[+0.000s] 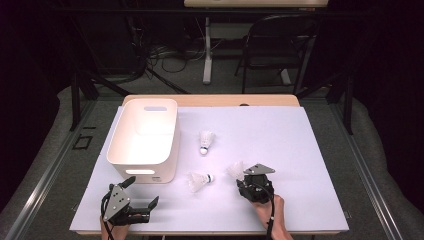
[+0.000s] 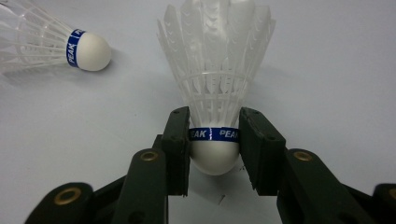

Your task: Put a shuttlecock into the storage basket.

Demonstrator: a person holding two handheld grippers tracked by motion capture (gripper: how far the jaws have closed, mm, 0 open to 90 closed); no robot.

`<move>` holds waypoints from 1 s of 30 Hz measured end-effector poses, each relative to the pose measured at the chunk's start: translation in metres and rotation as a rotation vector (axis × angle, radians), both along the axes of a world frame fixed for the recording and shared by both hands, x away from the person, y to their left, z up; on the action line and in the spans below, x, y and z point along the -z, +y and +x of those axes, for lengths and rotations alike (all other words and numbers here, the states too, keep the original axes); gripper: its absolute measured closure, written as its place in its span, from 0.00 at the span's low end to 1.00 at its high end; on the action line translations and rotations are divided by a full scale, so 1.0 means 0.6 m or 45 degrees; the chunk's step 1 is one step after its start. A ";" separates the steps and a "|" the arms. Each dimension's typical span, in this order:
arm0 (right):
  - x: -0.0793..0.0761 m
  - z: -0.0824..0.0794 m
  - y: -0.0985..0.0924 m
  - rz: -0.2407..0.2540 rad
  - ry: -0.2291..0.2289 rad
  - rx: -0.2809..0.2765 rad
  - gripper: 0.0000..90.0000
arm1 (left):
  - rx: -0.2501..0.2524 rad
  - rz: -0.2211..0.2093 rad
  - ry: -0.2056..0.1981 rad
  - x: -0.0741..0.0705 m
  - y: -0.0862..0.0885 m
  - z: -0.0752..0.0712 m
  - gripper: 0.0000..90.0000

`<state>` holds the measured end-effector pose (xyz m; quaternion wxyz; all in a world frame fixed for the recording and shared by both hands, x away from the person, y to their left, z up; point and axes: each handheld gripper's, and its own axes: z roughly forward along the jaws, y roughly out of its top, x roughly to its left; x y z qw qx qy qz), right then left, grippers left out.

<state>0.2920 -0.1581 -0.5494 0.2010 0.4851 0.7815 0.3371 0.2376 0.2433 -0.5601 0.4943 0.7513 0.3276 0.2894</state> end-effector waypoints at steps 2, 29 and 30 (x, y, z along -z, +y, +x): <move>-0.002 -0.001 -0.001 0.004 0.000 -0.001 0.72 | 0.002 -0.001 0.000 0.000 0.000 0.000 0.00; -0.027 0.000 -0.014 0.017 -0.060 -0.008 0.72 | -0.001 -0.003 -0.006 -0.001 0.001 -0.001 0.00; -0.027 0.000 -0.014 0.015 -0.061 -0.010 0.72 | -0.001 -0.004 -0.006 -0.001 0.001 -0.001 0.00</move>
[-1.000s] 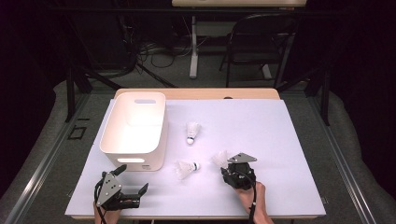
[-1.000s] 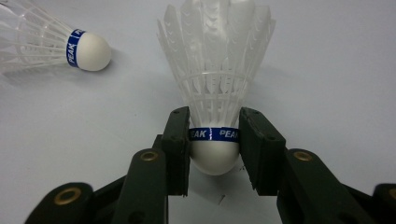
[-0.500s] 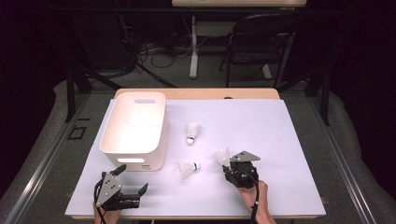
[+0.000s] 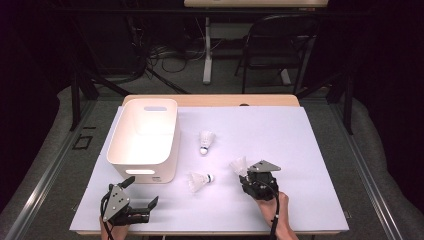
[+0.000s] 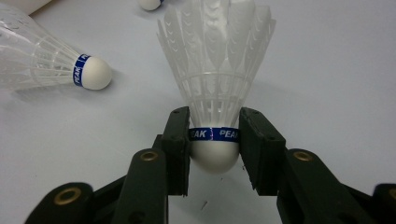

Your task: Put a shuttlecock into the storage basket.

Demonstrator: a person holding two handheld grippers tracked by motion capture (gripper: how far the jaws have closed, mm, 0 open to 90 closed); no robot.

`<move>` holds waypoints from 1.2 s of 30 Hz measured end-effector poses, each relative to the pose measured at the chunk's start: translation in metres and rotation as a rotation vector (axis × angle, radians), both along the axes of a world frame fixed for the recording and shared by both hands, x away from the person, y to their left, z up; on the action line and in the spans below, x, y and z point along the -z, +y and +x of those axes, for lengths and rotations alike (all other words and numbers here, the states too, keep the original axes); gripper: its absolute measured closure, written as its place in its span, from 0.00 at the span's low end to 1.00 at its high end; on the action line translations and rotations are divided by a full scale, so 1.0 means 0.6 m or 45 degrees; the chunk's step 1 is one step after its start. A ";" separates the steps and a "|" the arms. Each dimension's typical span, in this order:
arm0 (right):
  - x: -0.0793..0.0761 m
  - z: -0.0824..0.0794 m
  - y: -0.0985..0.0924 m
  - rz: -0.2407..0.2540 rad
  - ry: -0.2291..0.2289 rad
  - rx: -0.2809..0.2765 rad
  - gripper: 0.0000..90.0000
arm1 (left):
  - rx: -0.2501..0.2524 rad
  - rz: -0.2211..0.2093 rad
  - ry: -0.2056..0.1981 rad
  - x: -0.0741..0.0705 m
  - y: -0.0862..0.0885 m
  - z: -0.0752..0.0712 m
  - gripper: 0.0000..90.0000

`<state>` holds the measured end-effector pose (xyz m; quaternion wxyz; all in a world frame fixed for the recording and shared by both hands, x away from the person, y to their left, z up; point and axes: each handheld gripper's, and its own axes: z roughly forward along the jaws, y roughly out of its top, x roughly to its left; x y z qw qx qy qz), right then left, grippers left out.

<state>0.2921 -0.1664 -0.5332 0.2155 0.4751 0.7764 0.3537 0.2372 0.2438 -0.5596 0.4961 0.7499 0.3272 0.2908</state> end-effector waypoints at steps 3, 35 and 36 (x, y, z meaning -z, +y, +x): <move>-0.001 0.000 -0.001 -0.002 -0.002 -0.016 0.72 | -0.003 0.001 0.003 0.000 0.000 0.000 0.00; -0.022 0.031 0.019 0.020 -0.063 -0.150 0.72 | 0.001 -0.003 0.003 0.000 -0.001 0.002 0.00; -0.022 0.033 0.019 0.018 -0.066 -0.157 0.72 | 0.001 -0.002 0.003 0.000 -0.001 0.002 0.00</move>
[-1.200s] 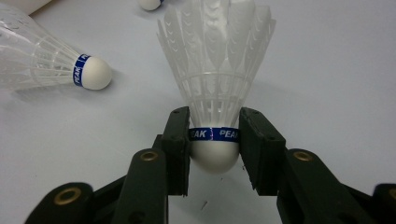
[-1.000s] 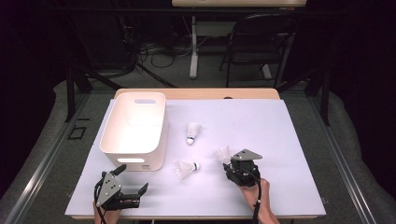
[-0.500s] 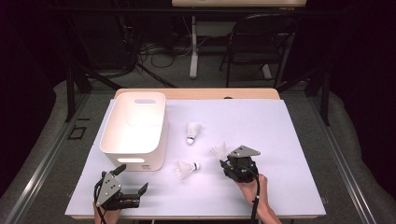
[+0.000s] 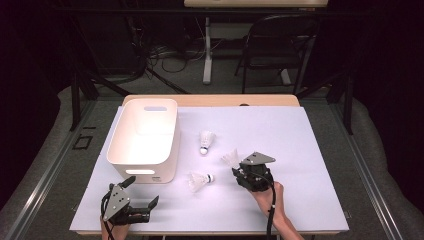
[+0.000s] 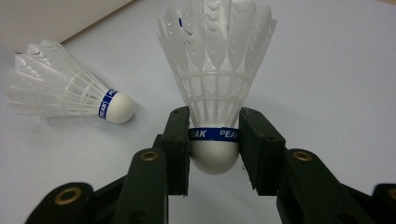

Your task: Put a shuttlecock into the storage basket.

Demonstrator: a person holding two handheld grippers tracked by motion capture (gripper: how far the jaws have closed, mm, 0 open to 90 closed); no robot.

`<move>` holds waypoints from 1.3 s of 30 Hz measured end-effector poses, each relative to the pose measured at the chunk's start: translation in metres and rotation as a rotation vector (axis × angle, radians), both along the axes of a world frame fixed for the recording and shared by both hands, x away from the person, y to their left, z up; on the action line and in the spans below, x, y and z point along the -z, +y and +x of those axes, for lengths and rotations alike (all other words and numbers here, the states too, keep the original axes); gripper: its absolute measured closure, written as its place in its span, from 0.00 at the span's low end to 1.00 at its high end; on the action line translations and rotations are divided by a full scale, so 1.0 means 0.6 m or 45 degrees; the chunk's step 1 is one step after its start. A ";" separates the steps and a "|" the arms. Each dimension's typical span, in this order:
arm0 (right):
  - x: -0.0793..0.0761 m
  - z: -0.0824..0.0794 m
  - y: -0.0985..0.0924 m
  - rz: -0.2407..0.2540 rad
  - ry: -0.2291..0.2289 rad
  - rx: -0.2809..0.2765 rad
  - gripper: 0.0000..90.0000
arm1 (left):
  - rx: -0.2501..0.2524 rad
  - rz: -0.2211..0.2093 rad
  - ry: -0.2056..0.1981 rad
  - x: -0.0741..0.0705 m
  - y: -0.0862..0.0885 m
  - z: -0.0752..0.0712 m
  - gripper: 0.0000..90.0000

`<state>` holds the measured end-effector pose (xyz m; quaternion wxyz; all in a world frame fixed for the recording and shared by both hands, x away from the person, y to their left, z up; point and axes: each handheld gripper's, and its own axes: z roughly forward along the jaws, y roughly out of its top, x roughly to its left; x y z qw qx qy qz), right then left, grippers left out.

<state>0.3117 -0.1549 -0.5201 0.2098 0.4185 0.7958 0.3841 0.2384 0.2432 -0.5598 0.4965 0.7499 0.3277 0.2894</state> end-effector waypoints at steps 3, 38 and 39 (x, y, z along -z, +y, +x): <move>0.000 0.006 0.001 0.014 0.004 -0.017 0.72 | -0.001 -0.004 0.000 0.000 0.000 0.000 0.00; -0.030 0.046 0.036 -0.002 -0.035 -0.170 0.72 | 0.003 0.001 0.005 0.000 0.000 0.000 0.00; -0.031 0.047 0.038 -0.005 -0.040 -0.175 0.72 | 0.003 0.001 0.005 0.000 0.000 0.000 0.00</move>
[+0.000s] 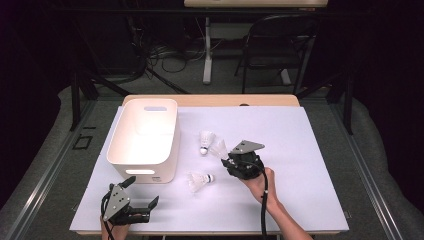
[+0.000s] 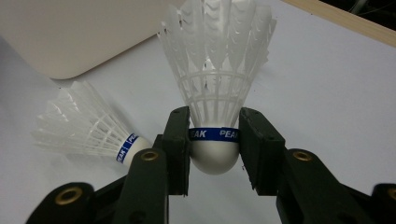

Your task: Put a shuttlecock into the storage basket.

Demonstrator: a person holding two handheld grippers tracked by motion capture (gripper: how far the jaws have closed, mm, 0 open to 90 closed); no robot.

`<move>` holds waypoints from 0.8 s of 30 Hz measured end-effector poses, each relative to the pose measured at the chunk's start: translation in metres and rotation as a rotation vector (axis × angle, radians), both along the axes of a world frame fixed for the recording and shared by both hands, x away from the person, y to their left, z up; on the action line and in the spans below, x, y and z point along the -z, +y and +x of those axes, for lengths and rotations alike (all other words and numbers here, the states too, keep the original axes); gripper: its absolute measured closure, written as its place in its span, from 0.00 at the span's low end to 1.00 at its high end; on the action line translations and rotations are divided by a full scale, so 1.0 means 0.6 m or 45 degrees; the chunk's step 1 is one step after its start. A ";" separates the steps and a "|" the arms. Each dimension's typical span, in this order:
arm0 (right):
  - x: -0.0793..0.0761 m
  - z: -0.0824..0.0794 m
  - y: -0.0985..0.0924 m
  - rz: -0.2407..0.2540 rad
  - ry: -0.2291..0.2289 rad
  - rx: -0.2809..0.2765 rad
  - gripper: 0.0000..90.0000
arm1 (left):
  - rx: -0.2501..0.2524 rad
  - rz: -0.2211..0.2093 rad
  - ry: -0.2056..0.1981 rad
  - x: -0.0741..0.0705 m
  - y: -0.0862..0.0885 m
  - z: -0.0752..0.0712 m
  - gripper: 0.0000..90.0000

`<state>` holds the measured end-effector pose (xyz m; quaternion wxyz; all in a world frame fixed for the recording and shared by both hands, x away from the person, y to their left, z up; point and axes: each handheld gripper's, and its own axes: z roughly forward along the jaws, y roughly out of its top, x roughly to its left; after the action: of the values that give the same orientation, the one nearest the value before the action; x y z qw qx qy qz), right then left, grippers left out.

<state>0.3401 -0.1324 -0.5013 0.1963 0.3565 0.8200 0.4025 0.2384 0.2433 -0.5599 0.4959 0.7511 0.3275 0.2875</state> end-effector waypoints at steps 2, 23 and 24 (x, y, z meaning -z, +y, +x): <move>-0.002 0.001 0.003 -0.004 -0.003 -0.008 0.72 | 0.001 0.001 0.001 0.000 0.000 0.000 0.00; -0.030 0.014 0.022 -0.014 -0.032 -0.056 0.72 | 0.003 0.003 0.002 0.001 -0.002 0.000 0.00; -0.032 0.015 0.023 -0.010 -0.030 -0.059 0.72 | 0.003 0.003 0.003 0.001 -0.002 0.000 0.00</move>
<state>0.3492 -0.1186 -0.4824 0.1981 0.3317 0.8273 0.4078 0.2385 0.2420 -0.5603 0.4949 0.7525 0.3268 0.2864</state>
